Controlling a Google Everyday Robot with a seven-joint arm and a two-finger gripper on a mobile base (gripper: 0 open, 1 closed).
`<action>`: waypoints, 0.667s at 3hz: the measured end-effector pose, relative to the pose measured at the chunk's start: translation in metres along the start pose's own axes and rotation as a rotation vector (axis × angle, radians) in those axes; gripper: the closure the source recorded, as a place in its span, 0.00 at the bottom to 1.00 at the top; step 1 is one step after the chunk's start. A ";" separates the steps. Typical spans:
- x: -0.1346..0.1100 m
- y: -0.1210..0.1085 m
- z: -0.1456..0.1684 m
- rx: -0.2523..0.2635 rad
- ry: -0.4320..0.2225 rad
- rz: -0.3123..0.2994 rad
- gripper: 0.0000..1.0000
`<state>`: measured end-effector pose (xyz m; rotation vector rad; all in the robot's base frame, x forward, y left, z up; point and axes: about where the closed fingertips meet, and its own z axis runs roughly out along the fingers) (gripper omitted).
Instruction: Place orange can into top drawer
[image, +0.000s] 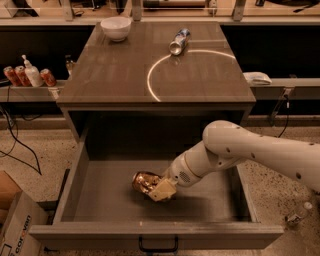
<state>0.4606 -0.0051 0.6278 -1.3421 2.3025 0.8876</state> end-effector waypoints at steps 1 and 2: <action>0.000 -0.007 0.000 0.027 0.013 0.041 0.57; 0.000 -0.005 0.001 0.023 0.014 0.039 0.34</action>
Offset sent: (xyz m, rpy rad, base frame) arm 0.0048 -0.0021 -0.0024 -0.0226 0.0114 -0.0348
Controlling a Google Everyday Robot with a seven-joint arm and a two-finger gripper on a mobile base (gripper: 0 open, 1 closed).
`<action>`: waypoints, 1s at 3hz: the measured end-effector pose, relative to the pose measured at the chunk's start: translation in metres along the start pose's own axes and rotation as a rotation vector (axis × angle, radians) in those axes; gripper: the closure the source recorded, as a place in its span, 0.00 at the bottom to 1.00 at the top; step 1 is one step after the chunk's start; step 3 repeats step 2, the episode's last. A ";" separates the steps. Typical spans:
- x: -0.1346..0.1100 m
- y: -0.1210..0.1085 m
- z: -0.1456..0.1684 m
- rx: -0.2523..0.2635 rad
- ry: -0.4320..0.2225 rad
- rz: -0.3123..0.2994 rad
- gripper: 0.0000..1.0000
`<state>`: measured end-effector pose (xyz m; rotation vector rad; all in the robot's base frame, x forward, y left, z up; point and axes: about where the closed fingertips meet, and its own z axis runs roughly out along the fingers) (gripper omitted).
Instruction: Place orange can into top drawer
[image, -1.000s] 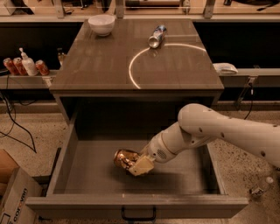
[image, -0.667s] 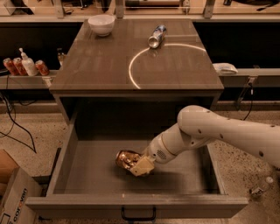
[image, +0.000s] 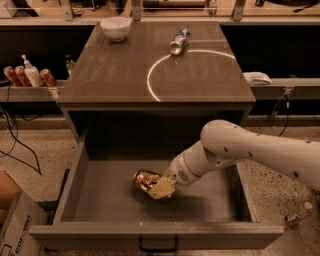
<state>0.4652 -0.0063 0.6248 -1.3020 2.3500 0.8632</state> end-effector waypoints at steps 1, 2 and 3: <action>0.000 0.001 0.001 -0.002 0.001 -0.001 0.11; 0.000 0.001 0.002 -0.004 0.003 -0.002 0.00; 0.000 0.001 0.002 -0.004 0.003 -0.002 0.00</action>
Offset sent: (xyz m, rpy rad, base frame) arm -0.0006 0.0009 -0.0003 -0.0001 0.0010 0.0022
